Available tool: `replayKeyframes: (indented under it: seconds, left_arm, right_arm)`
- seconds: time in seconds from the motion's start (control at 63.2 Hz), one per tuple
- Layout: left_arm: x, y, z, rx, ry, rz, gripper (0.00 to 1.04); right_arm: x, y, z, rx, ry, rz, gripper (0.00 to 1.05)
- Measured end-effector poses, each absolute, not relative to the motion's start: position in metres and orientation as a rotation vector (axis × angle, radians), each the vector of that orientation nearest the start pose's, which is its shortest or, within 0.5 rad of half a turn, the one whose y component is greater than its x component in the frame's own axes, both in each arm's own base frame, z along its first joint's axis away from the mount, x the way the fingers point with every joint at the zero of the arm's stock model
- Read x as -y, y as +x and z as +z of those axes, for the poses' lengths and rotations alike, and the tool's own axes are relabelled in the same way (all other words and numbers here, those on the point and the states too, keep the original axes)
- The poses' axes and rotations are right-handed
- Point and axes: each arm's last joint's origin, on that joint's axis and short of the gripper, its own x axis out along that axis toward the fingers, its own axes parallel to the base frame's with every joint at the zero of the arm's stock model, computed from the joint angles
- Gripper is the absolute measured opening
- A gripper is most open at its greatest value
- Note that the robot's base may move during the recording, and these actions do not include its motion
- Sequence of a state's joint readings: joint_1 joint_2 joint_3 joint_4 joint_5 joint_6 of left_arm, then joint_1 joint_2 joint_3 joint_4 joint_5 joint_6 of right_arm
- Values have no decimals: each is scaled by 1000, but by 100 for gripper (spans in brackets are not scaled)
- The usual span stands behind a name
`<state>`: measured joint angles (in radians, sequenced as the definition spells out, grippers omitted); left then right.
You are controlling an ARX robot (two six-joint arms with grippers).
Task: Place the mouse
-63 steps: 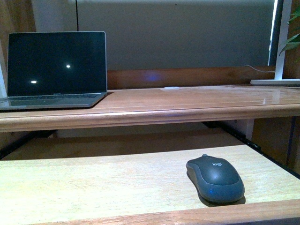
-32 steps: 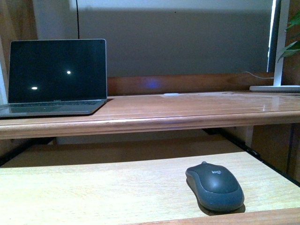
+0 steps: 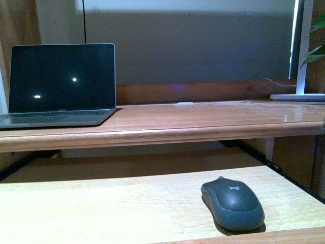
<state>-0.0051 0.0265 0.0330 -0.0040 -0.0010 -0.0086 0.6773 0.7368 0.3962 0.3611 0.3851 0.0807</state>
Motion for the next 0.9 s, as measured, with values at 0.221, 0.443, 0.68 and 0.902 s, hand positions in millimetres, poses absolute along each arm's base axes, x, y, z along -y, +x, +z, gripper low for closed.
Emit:
replayKeyframes:
  seconds: [0.221,0.443,0.68,0.902]
  left_arm:
    - [0,97,166,1,-8,-5,3]
    - [0,97,166,1,-8,-5,20]
    - [0,97,166,1,-8,-5,57]
    - [0,97,166,1,-8,-5,89]
  right_arm:
    - [-146,145,252,-20,19,329,97]
    - [-176,159,241,-33,-55,309,97]
    - [-192,185,232,-94,-120,250,97]
    - [-207,208,218,-178,-168,225,97]
